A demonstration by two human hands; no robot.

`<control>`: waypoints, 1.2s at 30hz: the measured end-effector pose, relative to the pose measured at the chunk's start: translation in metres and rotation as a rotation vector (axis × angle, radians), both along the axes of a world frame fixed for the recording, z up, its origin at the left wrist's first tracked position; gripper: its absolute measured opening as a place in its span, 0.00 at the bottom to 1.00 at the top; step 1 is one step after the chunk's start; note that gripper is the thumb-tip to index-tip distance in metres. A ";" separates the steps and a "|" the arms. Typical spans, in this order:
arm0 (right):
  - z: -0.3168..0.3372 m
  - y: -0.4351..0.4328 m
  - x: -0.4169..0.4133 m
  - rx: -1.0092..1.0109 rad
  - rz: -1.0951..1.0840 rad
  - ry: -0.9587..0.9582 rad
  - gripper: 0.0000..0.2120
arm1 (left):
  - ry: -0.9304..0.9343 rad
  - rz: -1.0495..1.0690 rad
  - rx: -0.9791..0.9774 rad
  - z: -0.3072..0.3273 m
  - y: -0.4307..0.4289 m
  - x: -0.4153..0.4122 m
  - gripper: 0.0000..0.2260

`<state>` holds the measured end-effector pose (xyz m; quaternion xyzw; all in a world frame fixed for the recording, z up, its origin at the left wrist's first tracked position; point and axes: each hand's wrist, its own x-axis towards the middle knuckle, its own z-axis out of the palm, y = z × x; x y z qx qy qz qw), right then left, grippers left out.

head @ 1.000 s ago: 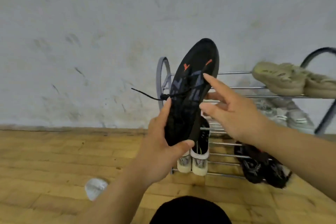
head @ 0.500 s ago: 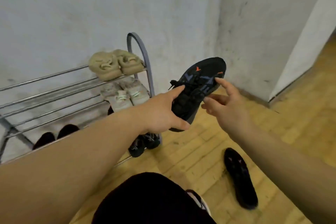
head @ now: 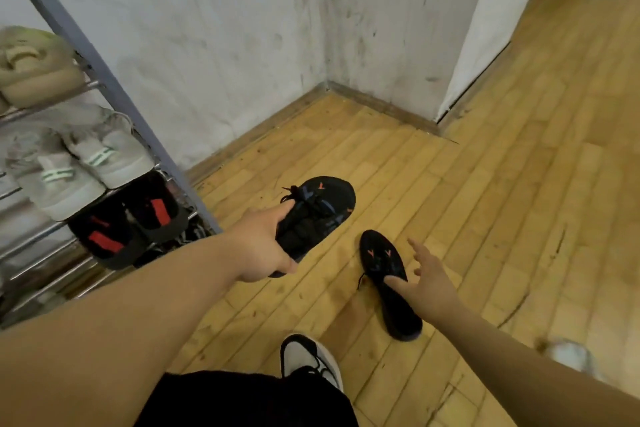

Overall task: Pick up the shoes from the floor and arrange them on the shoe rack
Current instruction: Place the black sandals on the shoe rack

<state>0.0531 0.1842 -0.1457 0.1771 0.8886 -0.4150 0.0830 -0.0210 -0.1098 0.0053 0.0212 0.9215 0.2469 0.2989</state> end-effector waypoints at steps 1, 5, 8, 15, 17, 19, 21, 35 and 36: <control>-0.024 0.003 0.002 0.060 0.049 -0.112 0.47 | -0.011 0.010 -0.031 -0.005 -0.002 -0.006 0.56; -0.100 0.002 0.006 0.215 0.151 -0.429 0.51 | -0.033 0.019 -0.057 -0.024 0.000 -0.027 0.57; -0.120 -0.004 0.007 0.282 0.176 -0.485 0.49 | -0.034 0.035 -0.060 -0.034 0.004 -0.036 0.56; -0.104 -0.022 -0.009 -0.037 -0.016 -0.411 0.52 | 0.004 0.146 0.061 -0.030 -0.003 -0.040 0.54; -0.080 -0.033 -0.016 -0.262 -0.097 -0.285 0.51 | 0.033 0.169 0.121 -0.020 -0.006 -0.039 0.52; -0.048 -0.052 -0.024 -0.335 -0.119 -0.116 0.49 | 0.071 0.220 0.190 -0.007 -0.009 -0.036 0.51; -0.008 -0.073 -0.034 -0.275 -0.070 0.053 0.50 | 0.129 0.270 0.257 0.011 -0.011 -0.031 0.51; 0.321 -0.257 -0.038 -0.450 0.537 0.718 0.44 | 1.088 0.862 0.417 0.194 -0.150 0.131 0.47; 0.336 -0.277 -0.033 -0.465 0.604 0.717 0.44 | 1.109 0.918 0.414 0.200 -0.168 0.149 0.48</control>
